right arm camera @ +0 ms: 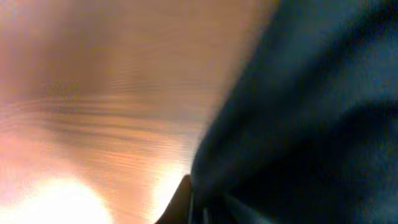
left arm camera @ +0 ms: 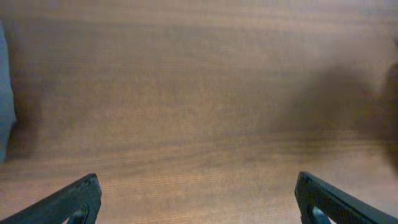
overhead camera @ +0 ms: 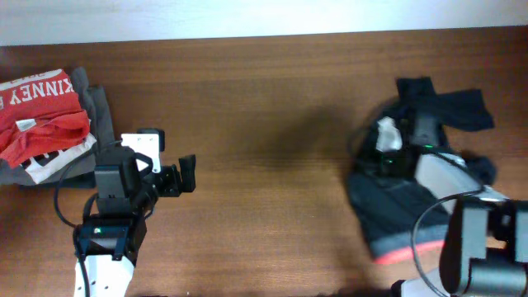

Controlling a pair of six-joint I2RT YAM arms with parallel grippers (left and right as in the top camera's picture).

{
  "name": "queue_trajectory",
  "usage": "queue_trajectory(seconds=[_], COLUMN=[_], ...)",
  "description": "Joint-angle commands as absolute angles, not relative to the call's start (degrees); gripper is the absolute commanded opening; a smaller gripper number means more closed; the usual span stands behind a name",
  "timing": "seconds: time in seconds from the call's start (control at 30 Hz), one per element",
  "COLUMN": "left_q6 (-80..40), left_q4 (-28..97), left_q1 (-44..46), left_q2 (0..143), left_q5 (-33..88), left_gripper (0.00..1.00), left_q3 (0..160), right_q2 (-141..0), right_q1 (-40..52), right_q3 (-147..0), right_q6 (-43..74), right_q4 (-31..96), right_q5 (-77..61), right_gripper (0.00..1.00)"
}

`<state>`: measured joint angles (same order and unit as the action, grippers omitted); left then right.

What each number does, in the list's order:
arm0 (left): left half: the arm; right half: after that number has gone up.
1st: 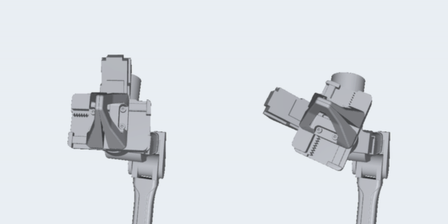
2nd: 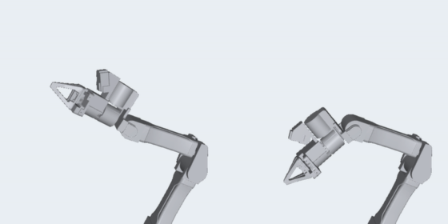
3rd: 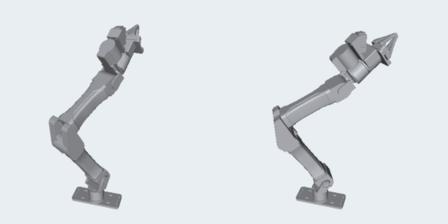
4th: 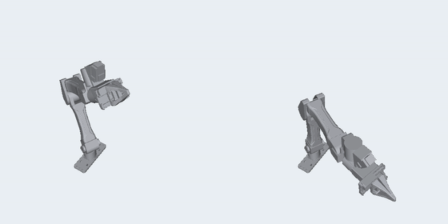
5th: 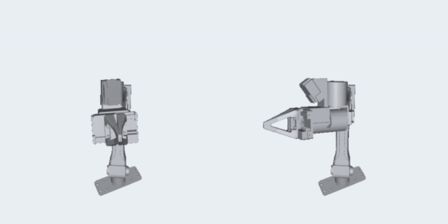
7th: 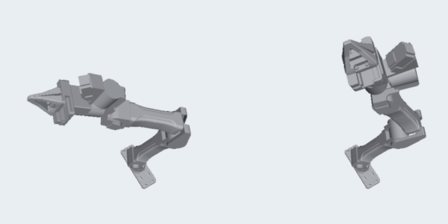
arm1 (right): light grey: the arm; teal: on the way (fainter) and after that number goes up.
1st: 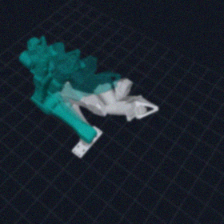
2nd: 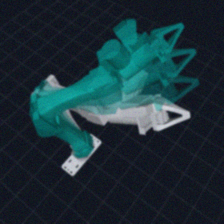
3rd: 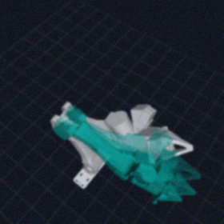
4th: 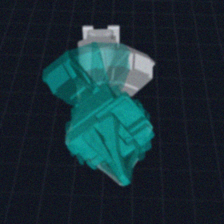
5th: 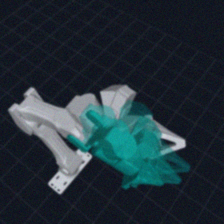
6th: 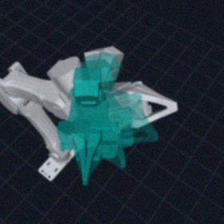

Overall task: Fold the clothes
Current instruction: 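Reach the right gripper into the crumpled black leggings and grasp, then drag the leggings leftward to the table center with the right gripper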

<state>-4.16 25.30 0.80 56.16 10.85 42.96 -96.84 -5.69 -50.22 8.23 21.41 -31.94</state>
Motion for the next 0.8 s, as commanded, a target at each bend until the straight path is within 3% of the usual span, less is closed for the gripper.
queue_trajectory(seconds=[0.0,0.1,0.13,0.2,0.3,0.43,0.77], left_q6=[-4.1,-4.1,-4.1,-4.1,-4.1,-4.1,-4.1], left_q4=[23.4,21.8,21.4,21.3,22.5,23.7,22.5], left_q1=[1.0,1.0,1.0,1.0,1.1,1.1,1.1], left_q2=[56.4,56.5,56.6,56.9,57.4,57.8,58.0], left_q5=[10.1,10.1,10.1,10.1,10.3,11.4,15.9], left_gripper=[0.99,0.99,0.99,0.99,0.99,0.99,0.99], left_q3=[44.2,44.2,44.2,44.2,44.2,44.2,44.2], right_q2=[-97.1,-97.1,-97.1,-97.1,-97.0,-96.5,-88.1], right_q1=[3.4,8.1,8.9,8.9,6.2,0.7,-10.4], right_q3=[-54.9,-60.0,-62.0,-65.4,-70.4,-74.1,-75.8], right_q6=[16.0,16.4,16.4,16.4,16.3,12.3,3.2], right_q4=[14.5,11.1,11.4,13.5,21.8,33.6,54.9], right_q5=[-38.8,-38.0,-37.5,-37.3,-34.8,-30.5,-5.6], right_gripper=[0.04,0.07,0.19,0.26,0.66,0.99,0.99])
